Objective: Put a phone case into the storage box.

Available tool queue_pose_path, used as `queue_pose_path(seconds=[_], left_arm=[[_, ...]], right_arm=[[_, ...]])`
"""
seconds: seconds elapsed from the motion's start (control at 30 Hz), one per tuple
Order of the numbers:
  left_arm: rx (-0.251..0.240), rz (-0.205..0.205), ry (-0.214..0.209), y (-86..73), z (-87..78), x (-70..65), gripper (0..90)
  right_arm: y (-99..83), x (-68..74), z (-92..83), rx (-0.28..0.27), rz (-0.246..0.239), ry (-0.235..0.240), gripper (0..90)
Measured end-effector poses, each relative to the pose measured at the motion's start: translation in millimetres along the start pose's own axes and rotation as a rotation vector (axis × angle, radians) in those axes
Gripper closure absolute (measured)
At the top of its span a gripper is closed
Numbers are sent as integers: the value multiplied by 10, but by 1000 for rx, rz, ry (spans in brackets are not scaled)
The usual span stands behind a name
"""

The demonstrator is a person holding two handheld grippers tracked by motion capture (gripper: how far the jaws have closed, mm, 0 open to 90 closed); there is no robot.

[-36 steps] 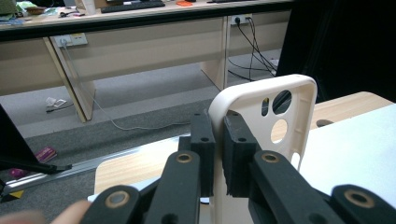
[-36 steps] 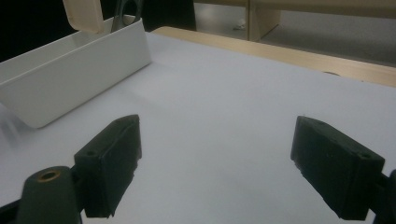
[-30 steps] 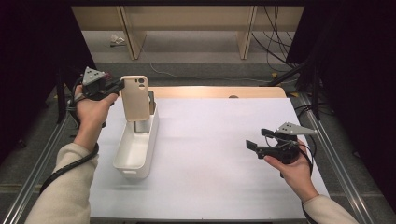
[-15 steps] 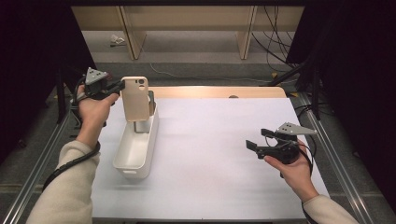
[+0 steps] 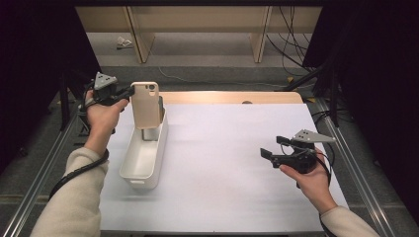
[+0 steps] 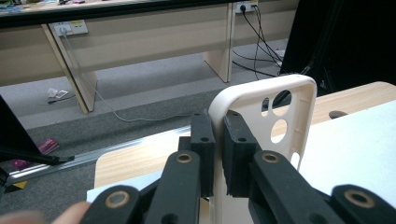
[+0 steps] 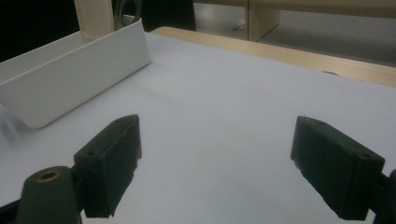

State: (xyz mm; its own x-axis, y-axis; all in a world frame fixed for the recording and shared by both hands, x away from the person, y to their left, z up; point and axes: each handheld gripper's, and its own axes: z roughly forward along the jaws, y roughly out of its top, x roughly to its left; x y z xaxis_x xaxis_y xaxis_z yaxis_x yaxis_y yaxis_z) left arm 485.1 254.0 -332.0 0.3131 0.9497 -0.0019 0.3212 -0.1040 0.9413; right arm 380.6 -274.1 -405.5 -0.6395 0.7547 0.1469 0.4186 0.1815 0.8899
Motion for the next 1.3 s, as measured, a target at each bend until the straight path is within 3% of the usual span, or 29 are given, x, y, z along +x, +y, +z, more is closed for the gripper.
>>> queue_pose_path(seconds=[1.3], left_arm=[[76, -22, 28, -307, 288, 28, 835]], right_arm=[[-3, 0, 4, 2, -1, 4, 171]])
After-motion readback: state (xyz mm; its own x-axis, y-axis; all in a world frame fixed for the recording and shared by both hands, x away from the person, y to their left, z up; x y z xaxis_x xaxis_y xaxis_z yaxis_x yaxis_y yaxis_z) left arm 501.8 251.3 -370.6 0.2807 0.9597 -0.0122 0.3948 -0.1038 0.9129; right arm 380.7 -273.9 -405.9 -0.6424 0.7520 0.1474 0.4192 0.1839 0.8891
